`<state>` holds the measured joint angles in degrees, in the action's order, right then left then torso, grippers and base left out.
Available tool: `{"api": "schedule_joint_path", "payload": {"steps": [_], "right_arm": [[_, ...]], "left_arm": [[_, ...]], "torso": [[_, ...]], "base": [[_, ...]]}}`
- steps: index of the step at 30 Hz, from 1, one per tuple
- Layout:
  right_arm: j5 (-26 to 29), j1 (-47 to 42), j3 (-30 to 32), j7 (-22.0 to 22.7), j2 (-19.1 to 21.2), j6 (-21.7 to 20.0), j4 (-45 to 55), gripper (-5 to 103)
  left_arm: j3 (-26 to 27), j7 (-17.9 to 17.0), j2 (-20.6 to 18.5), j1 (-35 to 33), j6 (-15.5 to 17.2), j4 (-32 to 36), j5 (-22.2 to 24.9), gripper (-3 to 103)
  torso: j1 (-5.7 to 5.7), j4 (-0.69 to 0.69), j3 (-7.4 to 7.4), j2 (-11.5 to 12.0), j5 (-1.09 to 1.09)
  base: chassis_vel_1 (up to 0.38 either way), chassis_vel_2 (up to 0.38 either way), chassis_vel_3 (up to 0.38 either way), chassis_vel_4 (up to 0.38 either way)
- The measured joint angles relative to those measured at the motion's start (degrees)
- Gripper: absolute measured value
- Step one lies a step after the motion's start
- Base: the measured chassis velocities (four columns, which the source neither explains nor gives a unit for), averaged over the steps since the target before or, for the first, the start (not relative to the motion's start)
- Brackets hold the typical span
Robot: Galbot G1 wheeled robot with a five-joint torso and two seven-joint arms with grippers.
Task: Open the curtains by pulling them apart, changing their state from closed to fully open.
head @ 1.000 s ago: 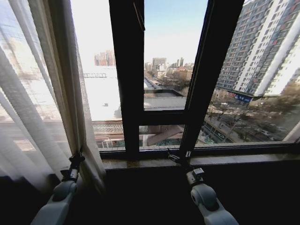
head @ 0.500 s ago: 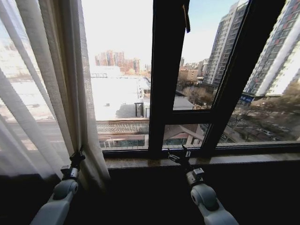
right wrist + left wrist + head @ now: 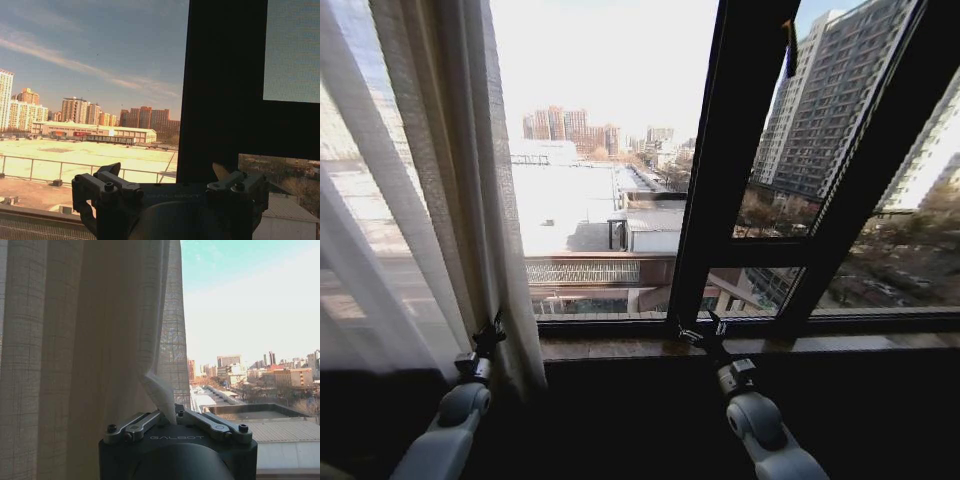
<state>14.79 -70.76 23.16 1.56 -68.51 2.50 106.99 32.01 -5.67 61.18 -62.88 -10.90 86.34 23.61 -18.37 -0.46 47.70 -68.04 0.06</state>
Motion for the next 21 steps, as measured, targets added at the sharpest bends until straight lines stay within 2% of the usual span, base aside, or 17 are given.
{"api": "schedule_joint_path", "payload": {"steps": [6, 13, 21], "right_arm": [[0.00, 0.00, 0.02, 0.01, 0.01, 0.00, 0.00, 100], [0.00, 0.00, -0.01, 0.00, -0.01, 0.00, 0.00, 100], [0.00, 0.00, 0.00, 0.00, -0.01, 0.00, 0.00, 100]], "left_arm": [[-1.17, -0.08, 0.12, 0.30, 0.29, 1.36, -0.42, 0], [-2.77, 0.39, -0.37, 3.62, 0.42, -1.50, 0.20, 0], [-4.98, 1.43, -2.38, 8.39, 0.76, -5.55, 4.64, 0]], "torso": [[0.00, 0.03, 0.00, 0.00, -0.03], [0.00, 0.04, 0.00, 0.00, -0.06], [0.00, 0.03, 0.00, 0.00, -0.05]], "base": [[-0.046, -0.033, 0.032, 0.033], [0.000, 0.000, 0.000, 0.000], [0.000, 0.000, 0.000, 0.000]]}}
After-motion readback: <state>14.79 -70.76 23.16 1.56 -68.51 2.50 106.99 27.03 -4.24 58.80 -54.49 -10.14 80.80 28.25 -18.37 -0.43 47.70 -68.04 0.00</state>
